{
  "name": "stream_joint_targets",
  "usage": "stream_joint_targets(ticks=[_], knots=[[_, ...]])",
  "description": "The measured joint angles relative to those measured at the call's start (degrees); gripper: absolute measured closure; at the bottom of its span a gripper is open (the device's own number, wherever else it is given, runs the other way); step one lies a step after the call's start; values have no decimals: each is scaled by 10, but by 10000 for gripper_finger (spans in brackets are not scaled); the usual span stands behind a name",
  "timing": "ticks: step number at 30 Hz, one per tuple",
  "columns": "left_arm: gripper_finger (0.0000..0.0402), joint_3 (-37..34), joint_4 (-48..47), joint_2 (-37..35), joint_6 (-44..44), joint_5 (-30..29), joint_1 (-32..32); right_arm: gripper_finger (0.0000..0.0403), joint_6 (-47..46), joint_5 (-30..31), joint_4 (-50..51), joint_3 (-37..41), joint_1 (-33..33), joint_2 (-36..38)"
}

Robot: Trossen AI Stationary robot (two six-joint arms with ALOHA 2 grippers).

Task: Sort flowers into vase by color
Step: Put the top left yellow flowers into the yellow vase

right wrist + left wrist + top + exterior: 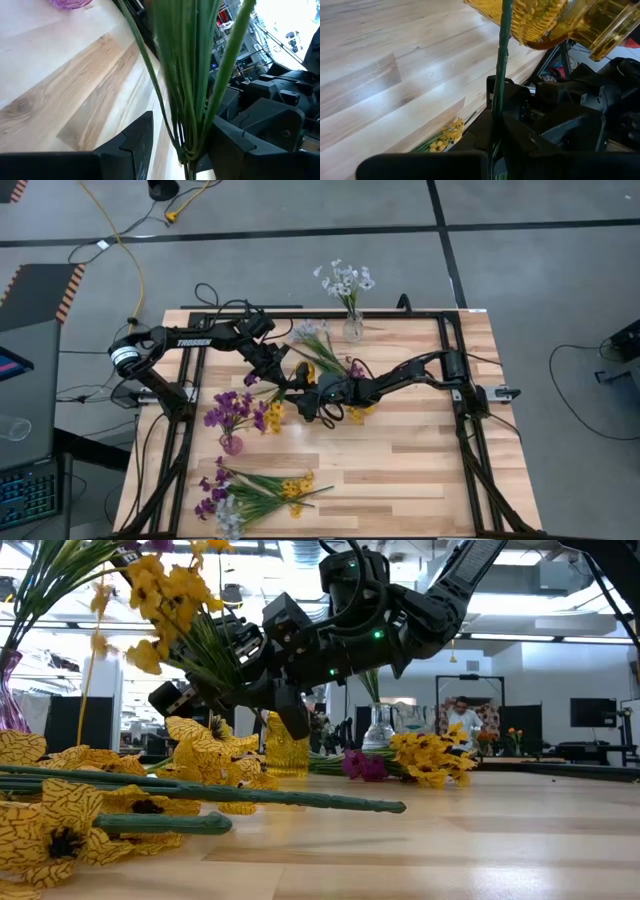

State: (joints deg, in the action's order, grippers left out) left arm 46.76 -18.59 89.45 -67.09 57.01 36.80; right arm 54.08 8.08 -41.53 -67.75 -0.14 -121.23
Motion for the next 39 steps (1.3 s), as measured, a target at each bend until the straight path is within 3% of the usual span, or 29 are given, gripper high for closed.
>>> stream_joint_targets(ticks=[19, 33, 39], knots=[[391, 0, 1, 0, -2, -3, 0, 334, 0, -5, -8, 0, -9, 0], [376, 0, 1, 0, 16, -41, -1, 343, -45, -8, -6, 1, -7, 1], [373, 0, 2, 0, -2, -102, 0, 343, -45, -15, -6, 1, -4, 1]])
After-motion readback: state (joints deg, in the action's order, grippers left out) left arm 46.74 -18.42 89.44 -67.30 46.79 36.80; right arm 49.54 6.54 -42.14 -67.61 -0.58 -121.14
